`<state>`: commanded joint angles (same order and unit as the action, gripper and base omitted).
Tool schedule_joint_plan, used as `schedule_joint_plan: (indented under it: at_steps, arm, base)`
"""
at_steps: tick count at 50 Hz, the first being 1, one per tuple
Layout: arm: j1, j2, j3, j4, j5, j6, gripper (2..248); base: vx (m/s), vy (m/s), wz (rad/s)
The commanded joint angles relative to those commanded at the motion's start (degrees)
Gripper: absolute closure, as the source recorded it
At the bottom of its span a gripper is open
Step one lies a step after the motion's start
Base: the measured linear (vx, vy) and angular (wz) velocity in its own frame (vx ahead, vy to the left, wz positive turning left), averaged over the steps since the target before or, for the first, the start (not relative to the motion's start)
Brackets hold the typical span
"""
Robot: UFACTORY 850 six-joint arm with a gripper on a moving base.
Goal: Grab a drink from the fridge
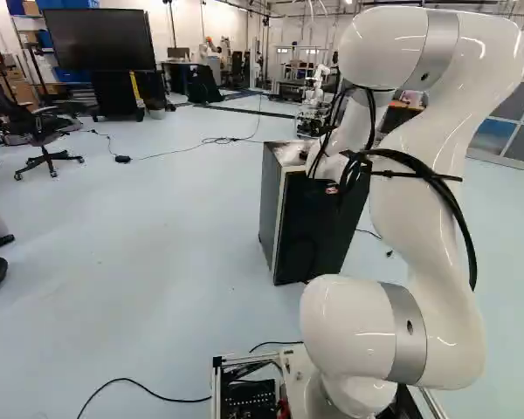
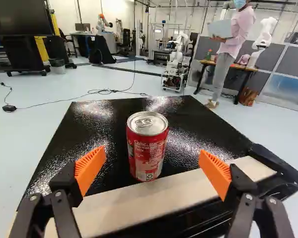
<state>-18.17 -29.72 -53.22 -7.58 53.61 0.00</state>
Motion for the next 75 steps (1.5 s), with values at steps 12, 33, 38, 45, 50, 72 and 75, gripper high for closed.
schedule_joint_plan:
  at_steps: [12, 33, 38, 45, 50, 72, 75]
  arm:
    - [0.65, -1.47, -1.85, 0.27, 0.00, 0.00, 3]
    - [0.72, -1.60, -2.03, 0.27, 0.00, 0.00, 99]
    - [0.72, -1.60, -2.03, 0.27, 0.00, 0.00, 137]
    - [0.72, -1.21, -1.98, 0.27, 0.00, 0.00, 154]
    - [0.72, -0.72, -1.92, 0.27, 0.00, 0.00, 154]
    - [0.72, 1.79, -1.74, 0.27, 0.00, 0.00, 154]
    - [0.72, 2.12, -1.73, 0.27, 0.00, 0.00, 154]
  base:
    - [0.000, 0.000, 0.000]
    - [0.000, 0.000, 0.000]
    - [0.000, 0.000, 0.000]
    - [0.000, 0.000, 0.000]
    - [0.000, 0.000, 0.000]
    - [0.000, 0.000, 0.000]
    - [0.000, 0.000, 0.000]
